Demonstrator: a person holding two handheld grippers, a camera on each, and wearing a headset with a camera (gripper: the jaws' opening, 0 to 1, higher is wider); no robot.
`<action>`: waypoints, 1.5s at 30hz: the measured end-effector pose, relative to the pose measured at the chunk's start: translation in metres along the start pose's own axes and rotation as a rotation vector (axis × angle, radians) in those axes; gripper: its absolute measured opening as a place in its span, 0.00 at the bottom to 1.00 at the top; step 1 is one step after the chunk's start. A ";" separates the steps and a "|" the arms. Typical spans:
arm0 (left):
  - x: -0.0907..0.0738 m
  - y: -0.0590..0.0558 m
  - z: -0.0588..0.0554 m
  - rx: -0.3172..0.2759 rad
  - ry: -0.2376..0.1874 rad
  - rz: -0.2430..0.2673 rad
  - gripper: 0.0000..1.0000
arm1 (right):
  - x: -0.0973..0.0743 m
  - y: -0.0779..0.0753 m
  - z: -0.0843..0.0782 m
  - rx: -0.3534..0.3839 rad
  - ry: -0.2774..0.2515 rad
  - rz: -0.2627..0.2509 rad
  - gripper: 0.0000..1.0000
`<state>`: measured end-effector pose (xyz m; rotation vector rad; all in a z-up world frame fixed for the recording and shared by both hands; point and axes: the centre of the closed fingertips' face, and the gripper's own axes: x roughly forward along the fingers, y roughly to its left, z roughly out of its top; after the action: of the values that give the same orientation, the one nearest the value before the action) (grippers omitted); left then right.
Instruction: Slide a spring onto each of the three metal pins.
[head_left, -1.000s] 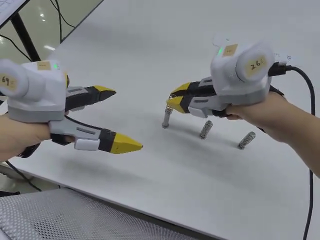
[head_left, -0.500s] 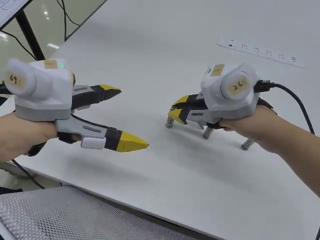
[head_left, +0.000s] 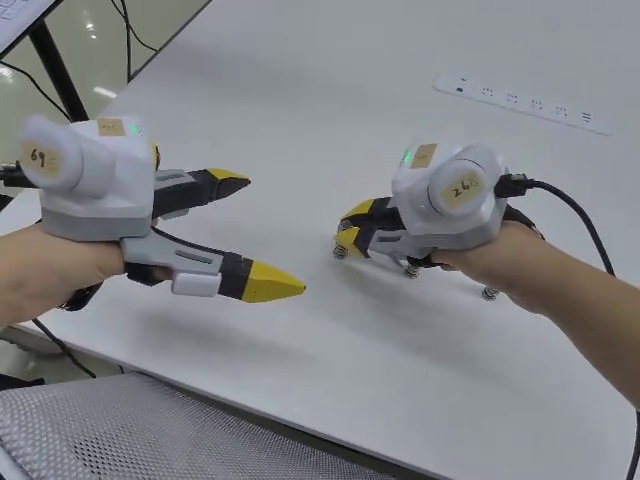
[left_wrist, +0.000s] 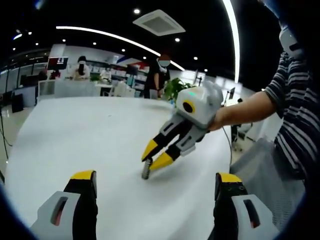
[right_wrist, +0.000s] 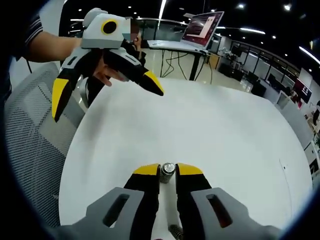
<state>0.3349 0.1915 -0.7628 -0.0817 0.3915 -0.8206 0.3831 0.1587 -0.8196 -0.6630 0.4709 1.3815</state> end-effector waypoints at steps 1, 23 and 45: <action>0.001 0.000 0.000 -0.001 0.000 -0.002 0.95 | 0.000 0.000 0.000 0.003 -0.002 0.000 0.11; 0.027 -0.010 0.014 0.029 -0.006 -0.032 0.97 | -0.057 -0.003 -0.005 0.149 -0.177 -0.099 0.37; 0.033 -0.015 0.017 0.076 0.020 -0.044 0.98 | -0.116 -0.008 -0.043 0.259 -0.255 -0.245 0.71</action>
<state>0.3514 0.1560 -0.7540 -0.0117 0.3779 -0.8789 0.3779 0.0440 -0.7733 -0.3159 0.3440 1.1298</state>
